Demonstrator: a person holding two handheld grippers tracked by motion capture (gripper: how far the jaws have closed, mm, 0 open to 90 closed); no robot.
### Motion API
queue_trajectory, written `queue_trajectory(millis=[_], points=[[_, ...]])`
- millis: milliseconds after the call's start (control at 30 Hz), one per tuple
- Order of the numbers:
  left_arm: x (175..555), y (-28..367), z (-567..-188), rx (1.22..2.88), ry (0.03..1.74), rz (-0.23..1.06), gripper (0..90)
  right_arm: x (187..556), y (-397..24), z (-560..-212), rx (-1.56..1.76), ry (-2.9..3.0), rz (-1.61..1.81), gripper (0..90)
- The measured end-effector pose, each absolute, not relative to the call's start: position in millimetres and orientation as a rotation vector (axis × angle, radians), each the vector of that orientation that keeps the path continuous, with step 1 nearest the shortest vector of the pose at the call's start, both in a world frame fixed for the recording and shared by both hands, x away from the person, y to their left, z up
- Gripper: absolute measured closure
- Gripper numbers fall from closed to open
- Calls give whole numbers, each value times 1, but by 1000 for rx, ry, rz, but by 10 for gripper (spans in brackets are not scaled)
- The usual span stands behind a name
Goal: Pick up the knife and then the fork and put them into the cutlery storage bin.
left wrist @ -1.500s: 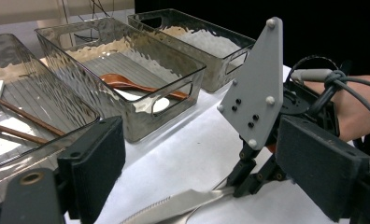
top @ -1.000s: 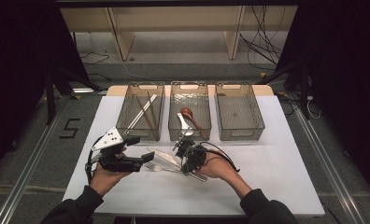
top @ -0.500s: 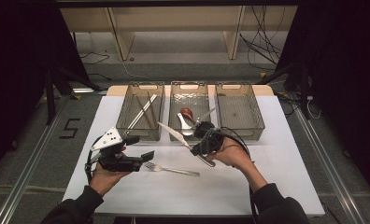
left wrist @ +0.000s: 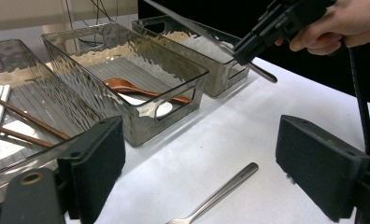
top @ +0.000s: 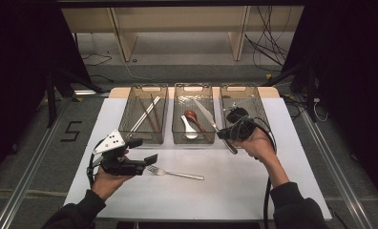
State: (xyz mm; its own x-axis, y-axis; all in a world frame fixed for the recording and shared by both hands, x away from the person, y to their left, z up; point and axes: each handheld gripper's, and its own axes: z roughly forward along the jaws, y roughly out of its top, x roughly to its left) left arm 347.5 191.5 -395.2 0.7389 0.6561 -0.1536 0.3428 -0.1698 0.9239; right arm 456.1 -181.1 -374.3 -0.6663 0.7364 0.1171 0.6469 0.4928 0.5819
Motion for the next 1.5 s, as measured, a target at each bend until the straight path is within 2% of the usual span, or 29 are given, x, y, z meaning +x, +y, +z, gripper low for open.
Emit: queue_trajectory(millis=[400, 967, 1500], points=[[348, 191, -396, 1781, 789, 334, 156, 467, -214, -376, 1313, 2486, 915, 807], [349, 191, -397, 1789, 792, 336, 156, 480, -241, -367, 1404, 2381, 909, 808], [349, 191, -397, 1789, 791, 338, 156, 517, -244, -360, 1510, 2329, 881, 807]])
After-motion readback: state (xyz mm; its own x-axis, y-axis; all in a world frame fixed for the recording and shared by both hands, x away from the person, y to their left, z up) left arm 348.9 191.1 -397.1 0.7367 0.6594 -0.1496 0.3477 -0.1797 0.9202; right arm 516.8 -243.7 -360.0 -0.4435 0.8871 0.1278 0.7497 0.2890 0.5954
